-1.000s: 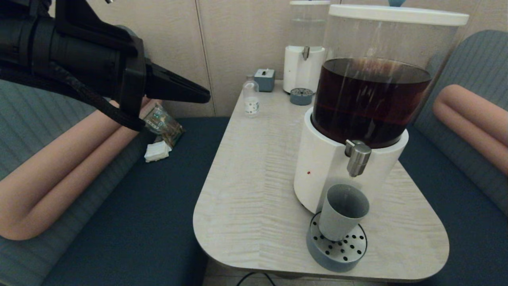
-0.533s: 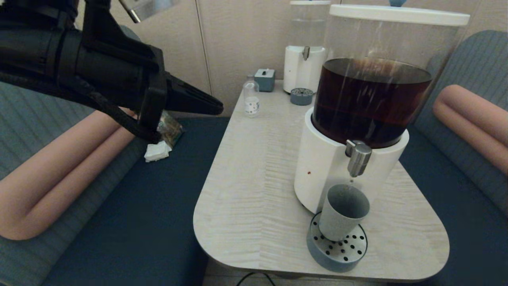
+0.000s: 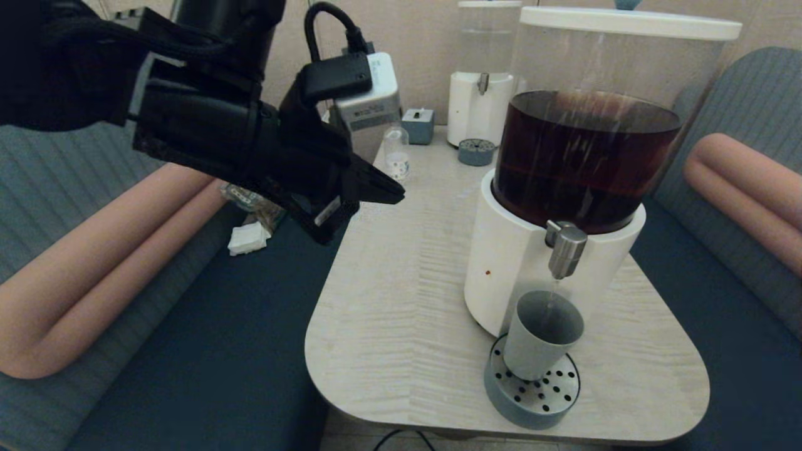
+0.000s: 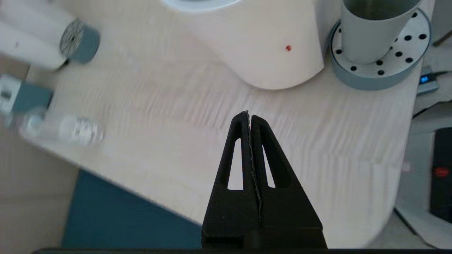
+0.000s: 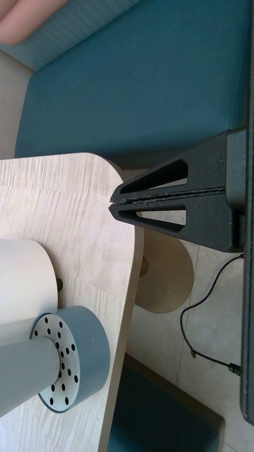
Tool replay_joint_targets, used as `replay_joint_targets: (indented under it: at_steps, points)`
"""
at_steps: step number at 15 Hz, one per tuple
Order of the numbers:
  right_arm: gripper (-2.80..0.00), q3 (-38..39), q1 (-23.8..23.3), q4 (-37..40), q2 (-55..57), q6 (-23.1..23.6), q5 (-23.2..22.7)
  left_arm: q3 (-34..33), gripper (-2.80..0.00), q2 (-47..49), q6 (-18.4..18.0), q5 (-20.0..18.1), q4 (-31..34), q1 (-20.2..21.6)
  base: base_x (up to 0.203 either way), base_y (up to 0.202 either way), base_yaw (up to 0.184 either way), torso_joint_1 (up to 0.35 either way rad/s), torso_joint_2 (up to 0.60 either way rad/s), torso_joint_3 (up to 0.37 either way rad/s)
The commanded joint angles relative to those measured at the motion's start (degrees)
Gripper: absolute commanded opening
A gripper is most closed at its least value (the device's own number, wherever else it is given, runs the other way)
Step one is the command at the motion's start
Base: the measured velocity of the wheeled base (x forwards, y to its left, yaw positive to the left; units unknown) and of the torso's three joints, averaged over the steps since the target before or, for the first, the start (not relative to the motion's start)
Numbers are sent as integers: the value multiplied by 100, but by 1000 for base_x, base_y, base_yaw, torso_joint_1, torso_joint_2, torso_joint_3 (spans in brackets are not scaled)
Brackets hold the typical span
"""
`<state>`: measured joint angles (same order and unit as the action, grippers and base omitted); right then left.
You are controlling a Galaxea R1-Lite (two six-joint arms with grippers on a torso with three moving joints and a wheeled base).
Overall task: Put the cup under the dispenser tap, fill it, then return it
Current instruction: Turn off the faucet
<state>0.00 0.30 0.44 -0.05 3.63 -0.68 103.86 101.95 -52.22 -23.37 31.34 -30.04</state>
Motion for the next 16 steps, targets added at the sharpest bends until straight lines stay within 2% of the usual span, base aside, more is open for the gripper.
replay_joint_targets:
  at_steps: [1, 4, 7, 10, 16]
  points:
    - [-280, 6, 5, 0, -4, 6, -2, 45, -280, 232, -30, -3, 7, -187, 0, 0, 0, 0, 0, 0]
    - [-280, 5, 5, 0, -4, 6, -2, 46, -280, 354, 8, 15, -66, -508, 0, 0, 0, 0, 0, 0]
    - [-280, 3, 5, 0, -4, 6, -2, 29, -280, 469, 108, 29, -486, -828, 0, 0, 0, 0, 0, 0]
    - [-280, 2, 5, 0, -4, 6, -2, 63, -280, 599, 125, 184, -517, -1102, 0, 0, 0, 0, 0, 0]
    - [-280, 1, 5, 0, -4, 6, -2, 90, -280, 824, 142, 219, -618, -1592, 0, 0, 0, 0, 0, 0]
